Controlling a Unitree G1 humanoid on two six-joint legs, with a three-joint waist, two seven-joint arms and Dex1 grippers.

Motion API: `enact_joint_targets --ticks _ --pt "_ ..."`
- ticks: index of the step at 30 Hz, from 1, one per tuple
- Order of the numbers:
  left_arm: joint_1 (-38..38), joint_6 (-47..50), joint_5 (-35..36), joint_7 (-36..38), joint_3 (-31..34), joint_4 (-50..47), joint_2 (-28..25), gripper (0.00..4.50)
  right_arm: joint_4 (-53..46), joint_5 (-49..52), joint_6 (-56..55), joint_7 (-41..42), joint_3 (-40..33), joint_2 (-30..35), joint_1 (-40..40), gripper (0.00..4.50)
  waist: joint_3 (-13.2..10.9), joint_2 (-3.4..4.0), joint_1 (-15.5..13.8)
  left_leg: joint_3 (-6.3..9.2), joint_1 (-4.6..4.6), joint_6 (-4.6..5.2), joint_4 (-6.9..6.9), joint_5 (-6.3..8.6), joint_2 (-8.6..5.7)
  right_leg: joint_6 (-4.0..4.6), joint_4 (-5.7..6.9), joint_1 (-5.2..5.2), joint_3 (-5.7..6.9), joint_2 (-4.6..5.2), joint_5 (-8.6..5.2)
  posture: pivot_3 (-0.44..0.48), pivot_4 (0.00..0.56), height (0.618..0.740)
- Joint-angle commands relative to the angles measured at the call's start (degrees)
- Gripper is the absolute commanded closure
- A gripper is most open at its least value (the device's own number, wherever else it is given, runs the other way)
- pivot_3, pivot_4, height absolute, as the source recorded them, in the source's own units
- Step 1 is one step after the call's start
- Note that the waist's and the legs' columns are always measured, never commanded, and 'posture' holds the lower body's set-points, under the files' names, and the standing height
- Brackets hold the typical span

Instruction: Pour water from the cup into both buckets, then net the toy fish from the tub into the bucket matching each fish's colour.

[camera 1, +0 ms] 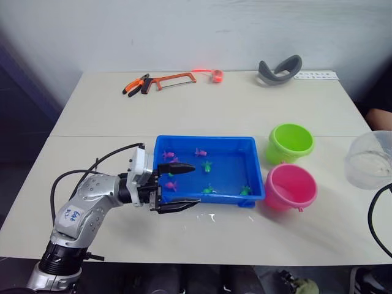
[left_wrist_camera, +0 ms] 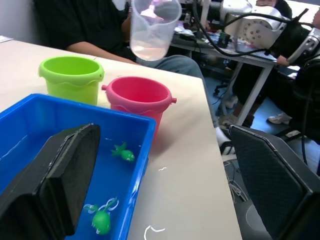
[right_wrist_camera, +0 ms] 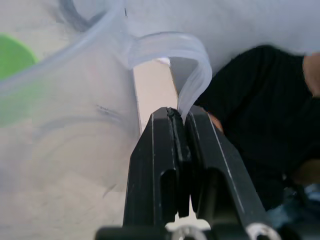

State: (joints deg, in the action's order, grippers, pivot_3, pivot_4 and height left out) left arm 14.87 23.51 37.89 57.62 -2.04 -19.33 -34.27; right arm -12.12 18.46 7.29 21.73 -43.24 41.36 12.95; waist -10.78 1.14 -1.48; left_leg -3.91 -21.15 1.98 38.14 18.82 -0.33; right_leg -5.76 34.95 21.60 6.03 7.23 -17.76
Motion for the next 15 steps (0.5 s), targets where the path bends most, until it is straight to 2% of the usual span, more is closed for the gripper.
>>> enact_joint_targets --ticks 1,15 --pt "2.6 -0.9 -0.3 1.1 -1.3 0.7 1.9 0.00 -7.3 -8.1 -3.9 -0.2 1.5 2.0 2.0 4.43 0.0 -0.01 0.1 0.00 0.00 0.00 0.00 0.00 0.00 0.00 0.00 0.00 0.00 -0.01 0.00 0.000 0.150 0.740" --pt "4.3 0.2 -0.5 1.2 -2.3 0.9 3.2 0.00 -6.4 -21.1 -15.3 0.5 6.2 3.0 3.9 4.43 0.0 -0.09 0.1 0.02 0.00 -0.06 0.01 -0.03 0.09 -0.01 0.02 -0.02 -0.09 -0.50 0.01 0.000 0.150 0.740"
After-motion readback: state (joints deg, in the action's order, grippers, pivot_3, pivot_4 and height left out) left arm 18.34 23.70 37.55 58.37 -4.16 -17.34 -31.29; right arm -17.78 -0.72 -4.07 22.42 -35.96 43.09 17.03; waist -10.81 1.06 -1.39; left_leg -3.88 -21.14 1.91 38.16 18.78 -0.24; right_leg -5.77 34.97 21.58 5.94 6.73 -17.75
